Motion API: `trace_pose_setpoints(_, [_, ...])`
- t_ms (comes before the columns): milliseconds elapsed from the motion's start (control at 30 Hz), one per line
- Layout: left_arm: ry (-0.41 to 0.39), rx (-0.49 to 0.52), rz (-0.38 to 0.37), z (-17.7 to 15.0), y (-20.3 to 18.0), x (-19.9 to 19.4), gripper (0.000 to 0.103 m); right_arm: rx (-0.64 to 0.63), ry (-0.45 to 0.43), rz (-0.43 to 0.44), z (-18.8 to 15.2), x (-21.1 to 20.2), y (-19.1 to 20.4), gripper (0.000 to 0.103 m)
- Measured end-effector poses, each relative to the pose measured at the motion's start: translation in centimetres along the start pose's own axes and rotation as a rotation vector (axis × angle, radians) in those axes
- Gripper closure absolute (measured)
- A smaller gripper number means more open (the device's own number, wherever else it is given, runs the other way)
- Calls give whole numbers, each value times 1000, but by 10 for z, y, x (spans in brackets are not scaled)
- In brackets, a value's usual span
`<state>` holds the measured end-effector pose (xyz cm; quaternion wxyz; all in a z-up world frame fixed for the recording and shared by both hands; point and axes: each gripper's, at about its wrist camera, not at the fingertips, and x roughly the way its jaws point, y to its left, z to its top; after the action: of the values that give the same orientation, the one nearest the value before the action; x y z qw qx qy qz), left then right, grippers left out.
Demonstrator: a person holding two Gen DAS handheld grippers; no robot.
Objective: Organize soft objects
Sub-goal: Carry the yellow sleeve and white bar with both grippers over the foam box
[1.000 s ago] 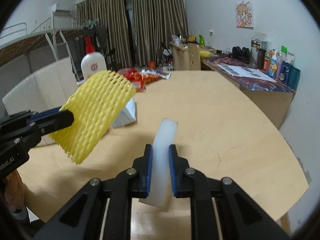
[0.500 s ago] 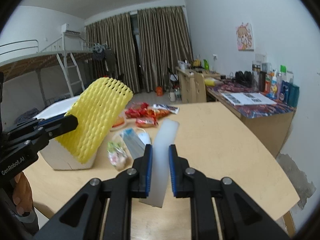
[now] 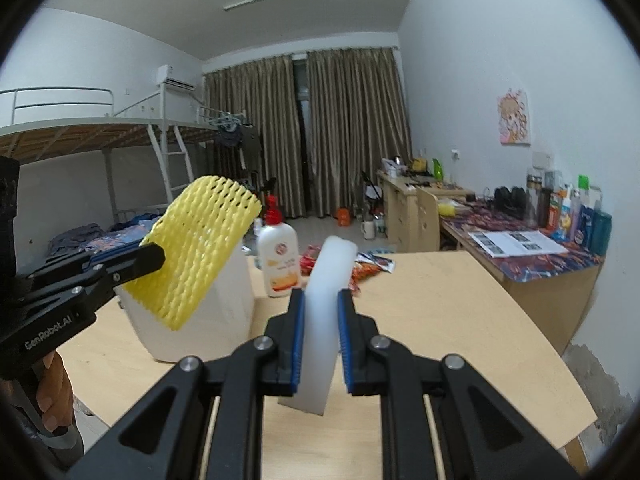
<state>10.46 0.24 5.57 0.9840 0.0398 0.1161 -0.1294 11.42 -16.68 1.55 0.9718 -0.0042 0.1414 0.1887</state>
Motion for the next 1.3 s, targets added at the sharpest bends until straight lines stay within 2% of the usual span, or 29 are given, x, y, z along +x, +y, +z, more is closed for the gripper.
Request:
trace_pose_setpoints(367, [-60, -10, 130, 0, 35, -67, 93, -51, -60, 102, 10, -6, 53, 84])
trace_pose_setpoints(667, [-71, -53, 247, -4, 66, -91, 93, -104, -78, 205, 21, 9, 88, 84])
trace_pose_setpoints(900, [-77, -71, 286, -1, 81, -92, 93, -133, -75, 266, 28, 25, 104, 84])
trace_pose_setpoints(1300, [-55, -94, 292, 6, 105, -71, 93, -152, -58, 295, 35, 49, 110, 84])
